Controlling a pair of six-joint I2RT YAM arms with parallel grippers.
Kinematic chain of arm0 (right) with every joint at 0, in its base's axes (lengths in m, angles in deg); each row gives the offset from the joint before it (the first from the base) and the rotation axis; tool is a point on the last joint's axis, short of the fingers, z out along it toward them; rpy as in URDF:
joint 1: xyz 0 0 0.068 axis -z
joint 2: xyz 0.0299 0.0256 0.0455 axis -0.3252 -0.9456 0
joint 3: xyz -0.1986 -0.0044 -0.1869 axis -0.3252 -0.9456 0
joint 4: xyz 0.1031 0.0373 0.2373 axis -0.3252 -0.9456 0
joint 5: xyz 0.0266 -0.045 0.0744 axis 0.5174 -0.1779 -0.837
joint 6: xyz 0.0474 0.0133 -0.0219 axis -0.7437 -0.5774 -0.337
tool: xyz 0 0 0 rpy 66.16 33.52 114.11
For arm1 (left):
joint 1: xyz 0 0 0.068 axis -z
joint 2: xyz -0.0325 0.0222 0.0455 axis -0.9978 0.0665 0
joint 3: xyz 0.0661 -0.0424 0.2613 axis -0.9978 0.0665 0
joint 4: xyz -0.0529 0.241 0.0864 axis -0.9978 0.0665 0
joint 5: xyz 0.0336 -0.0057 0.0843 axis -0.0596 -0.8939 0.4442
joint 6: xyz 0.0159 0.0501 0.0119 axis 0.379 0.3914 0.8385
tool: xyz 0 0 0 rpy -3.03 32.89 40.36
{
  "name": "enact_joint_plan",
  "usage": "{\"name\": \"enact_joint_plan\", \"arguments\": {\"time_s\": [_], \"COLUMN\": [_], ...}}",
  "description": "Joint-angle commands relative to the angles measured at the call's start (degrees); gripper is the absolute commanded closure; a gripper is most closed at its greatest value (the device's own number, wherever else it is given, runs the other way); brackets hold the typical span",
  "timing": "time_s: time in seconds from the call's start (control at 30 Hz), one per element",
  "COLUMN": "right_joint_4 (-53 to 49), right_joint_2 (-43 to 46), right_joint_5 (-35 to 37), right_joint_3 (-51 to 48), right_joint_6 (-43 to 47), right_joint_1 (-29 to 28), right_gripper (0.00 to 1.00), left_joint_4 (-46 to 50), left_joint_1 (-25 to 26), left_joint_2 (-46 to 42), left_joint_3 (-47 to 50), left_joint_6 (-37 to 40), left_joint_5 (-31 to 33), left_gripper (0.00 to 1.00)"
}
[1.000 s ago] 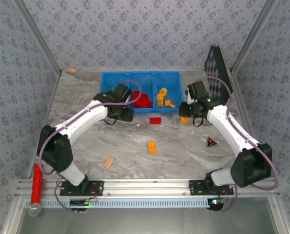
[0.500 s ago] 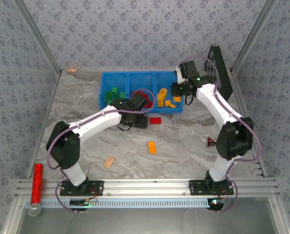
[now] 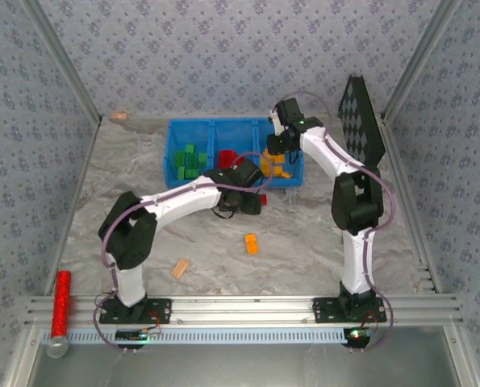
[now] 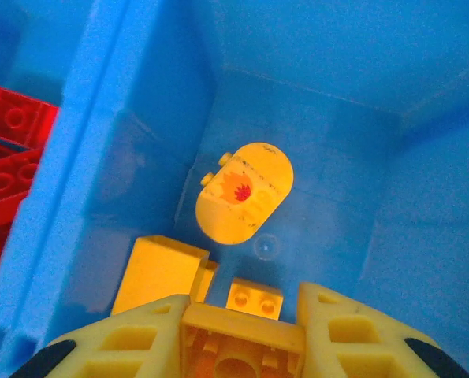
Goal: Sort the legos into containers by color
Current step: Place the lego in the container.
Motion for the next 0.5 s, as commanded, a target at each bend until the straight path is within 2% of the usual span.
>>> {"name": "enact_joint_plan", "arguments": {"time_s": [0.0,0.33,0.47], "right_joint_4": [0.22,0.97,1.24], "right_joint_2": [-2.14,-4.67,-3.82], "right_joint_5": [1.36,1.56,0.79], "right_joint_3": [2.29,2.16,1.85], "right_joint_6": [2.15,2.04,1.47], "right_joint_1": [-0.47,-0.03,0.18], "right_gripper": [0.75,0.69,0.6], "left_joint_4": [0.49,0.38,1.28], "left_joint_1": [0.9,1.33,1.35], "left_joint_2": [2.31,9.12,11.4], "left_joint_3": [-3.98,-10.55,-13.2], "left_joint_6": [-0.89,0.21,1.12], "left_joint_5": [1.36,5.25,5.1], "left_gripper": [0.23,0.22,0.22]}}
